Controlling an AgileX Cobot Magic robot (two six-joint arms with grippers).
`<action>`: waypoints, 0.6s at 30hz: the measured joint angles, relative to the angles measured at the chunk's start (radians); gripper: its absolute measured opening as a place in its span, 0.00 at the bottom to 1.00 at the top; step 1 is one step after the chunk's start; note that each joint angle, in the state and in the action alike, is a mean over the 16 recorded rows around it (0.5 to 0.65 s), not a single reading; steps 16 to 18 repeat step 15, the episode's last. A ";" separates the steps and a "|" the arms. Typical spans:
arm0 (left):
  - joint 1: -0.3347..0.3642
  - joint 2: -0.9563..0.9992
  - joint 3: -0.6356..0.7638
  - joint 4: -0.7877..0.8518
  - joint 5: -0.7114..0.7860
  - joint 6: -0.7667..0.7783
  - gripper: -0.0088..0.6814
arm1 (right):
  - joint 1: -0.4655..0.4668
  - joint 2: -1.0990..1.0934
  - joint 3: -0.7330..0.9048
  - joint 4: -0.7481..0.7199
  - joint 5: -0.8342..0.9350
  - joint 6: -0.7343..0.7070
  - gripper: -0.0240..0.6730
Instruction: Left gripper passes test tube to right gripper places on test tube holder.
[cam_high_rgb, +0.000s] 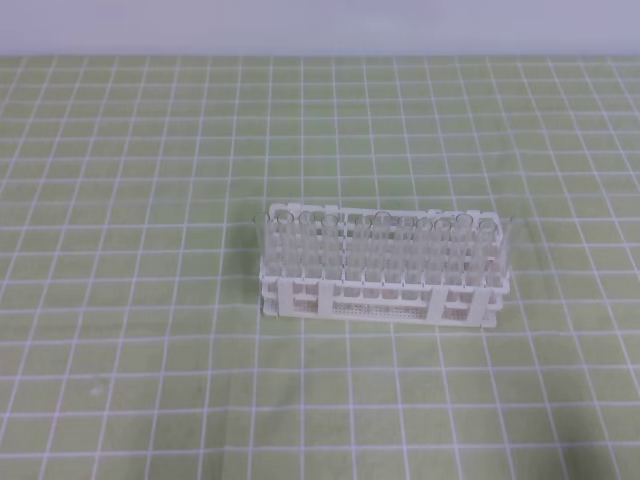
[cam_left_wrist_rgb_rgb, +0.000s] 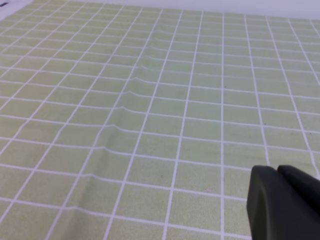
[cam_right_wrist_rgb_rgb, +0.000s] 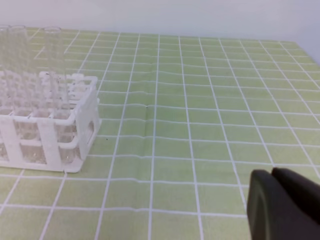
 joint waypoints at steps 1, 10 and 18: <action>0.000 0.000 0.000 0.000 0.000 0.000 0.01 | 0.000 0.000 0.000 0.000 0.000 0.000 0.01; 0.000 0.006 -0.003 0.002 0.006 0.000 0.01 | 0.000 0.000 0.000 0.000 0.000 0.000 0.01; 0.000 0.010 -0.004 0.003 0.008 0.000 0.01 | 0.000 0.000 0.000 0.000 0.000 0.000 0.01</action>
